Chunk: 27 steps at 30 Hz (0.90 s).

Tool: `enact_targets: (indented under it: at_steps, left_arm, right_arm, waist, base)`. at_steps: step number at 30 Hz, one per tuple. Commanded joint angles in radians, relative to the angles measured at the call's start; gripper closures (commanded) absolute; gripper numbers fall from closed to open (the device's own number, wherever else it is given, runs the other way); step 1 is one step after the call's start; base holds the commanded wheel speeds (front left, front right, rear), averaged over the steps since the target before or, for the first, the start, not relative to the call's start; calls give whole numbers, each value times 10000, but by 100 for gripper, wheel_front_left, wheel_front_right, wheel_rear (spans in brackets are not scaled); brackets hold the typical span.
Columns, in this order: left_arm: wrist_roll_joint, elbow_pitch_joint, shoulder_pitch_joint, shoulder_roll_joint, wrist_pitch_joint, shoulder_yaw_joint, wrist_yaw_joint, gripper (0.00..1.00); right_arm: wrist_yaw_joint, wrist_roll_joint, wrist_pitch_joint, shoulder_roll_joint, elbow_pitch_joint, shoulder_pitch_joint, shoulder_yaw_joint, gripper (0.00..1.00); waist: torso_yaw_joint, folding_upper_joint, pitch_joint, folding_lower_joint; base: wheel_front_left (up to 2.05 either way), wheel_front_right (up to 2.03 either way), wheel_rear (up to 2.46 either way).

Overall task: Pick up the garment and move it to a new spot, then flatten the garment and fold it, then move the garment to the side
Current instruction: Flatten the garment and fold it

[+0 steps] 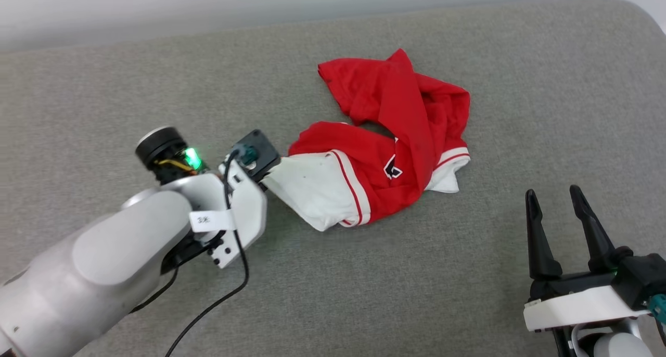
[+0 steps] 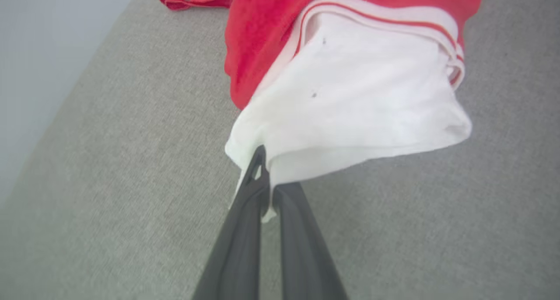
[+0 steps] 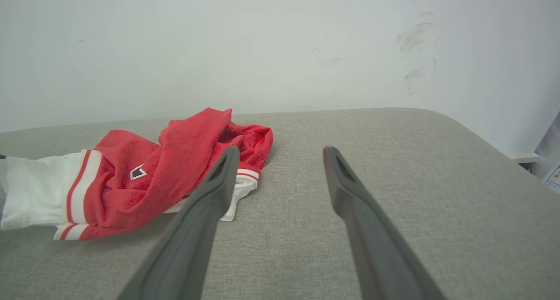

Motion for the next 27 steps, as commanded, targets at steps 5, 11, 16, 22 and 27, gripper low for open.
enact_targets:
  at_steps: [5, 11, 16, 22, 27]
  left_arm:
    - [-179, 282, 968, 613, -770, 165, 491, 100]
    - [-858, 673, 2090, 1242, -1399, 402, 926, 100]
    - [-1298, 995, 2745, 1434, -1688, 516, 1129, 100]
    - [-1883, 1625, 3566, 1693, -1850, 599, 1338, 100]
    - [-2246, 2001, 4066, 1648, -1867, 574, 1342, 100]
  right_arm:
    - [-7, -188, -24, 20, 48, 320, -22, 0]
    - [-7, -317, -24, 21, 56, 541, -35, 0]
    - [-7, -411, -24, 21, 59, 633, -55, 0]
    - [-7, -508, -24, 21, 70, 697, -85, 0]
    - [-7, -540, -24, 21, 110, 718, -97, 0]
  waist:
    - [521, 0, -564, 0]
    - [860, 0, -825, 0]
    - [1013, 0, -898, 0]
    - [1144, 0, -931, 0]
    - [1196, 0, -980, 0]
  base:
    - [0, 0, 0]
    - [0, 0, 0]
    - [0, 0, 0]
    - [0, 0, 0]
    - [0, 0, 0]
